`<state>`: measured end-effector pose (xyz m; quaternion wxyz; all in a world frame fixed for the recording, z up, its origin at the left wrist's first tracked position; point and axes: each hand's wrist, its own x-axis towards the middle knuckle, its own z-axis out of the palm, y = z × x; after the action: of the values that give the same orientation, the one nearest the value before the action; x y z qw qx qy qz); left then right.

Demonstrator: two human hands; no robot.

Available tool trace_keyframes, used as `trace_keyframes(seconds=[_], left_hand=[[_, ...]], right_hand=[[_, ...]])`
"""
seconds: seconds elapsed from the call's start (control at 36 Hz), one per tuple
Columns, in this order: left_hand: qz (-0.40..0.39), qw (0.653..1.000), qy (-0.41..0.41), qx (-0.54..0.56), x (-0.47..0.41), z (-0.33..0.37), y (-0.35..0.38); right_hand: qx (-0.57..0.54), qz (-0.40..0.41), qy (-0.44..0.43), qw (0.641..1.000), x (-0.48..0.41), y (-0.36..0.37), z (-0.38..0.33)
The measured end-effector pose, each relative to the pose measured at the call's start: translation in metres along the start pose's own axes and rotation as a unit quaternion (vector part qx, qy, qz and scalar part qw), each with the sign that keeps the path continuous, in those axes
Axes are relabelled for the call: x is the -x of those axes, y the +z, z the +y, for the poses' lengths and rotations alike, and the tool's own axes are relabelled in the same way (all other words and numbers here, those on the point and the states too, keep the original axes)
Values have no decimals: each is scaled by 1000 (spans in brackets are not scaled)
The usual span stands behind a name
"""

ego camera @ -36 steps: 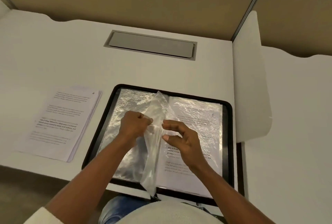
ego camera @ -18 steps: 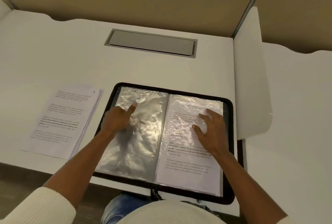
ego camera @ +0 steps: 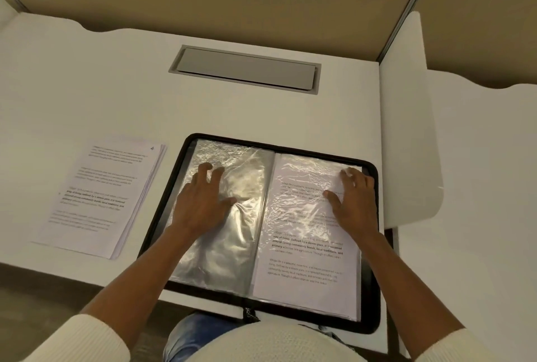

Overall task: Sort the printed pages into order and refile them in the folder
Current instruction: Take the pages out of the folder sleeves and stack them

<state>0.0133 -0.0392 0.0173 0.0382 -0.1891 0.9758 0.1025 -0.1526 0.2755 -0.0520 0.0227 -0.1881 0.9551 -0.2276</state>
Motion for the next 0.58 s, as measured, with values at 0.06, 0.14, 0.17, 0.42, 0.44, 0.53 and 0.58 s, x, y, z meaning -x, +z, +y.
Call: trace_keyframes(seconds=[0.06, 0.14, 0.17, 0.42, 0.44, 0.53, 0.58], left_hand=[[43, 999, 23, -14, 1, -5, 6], [94, 995, 31, -7, -1, -13, 14], [107, 994, 31, -2, -1, -15, 17], [70, 995, 25, -72, -9, -12, 22], [55, 995, 20, -82, -8, -8, 22], [48, 993, 19, -104, -6, -2, 29], [73, 993, 24, -89, -4, -2, 33]], right_hand=[[0, 6, -5, 1000, 0, 0, 0], [-4, 9, -8, 1000, -1, -1, -1], [-6, 9, -7, 1000, -1, -1, -1], [-9, 13, -3, 1000, -2, 2, 2], [-7, 13, -2, 1000, -2, 2, 3], [-5, 14, 2, 1000, -2, 2, 2], [-8, 16, 2, 1000, -2, 1, 1]])
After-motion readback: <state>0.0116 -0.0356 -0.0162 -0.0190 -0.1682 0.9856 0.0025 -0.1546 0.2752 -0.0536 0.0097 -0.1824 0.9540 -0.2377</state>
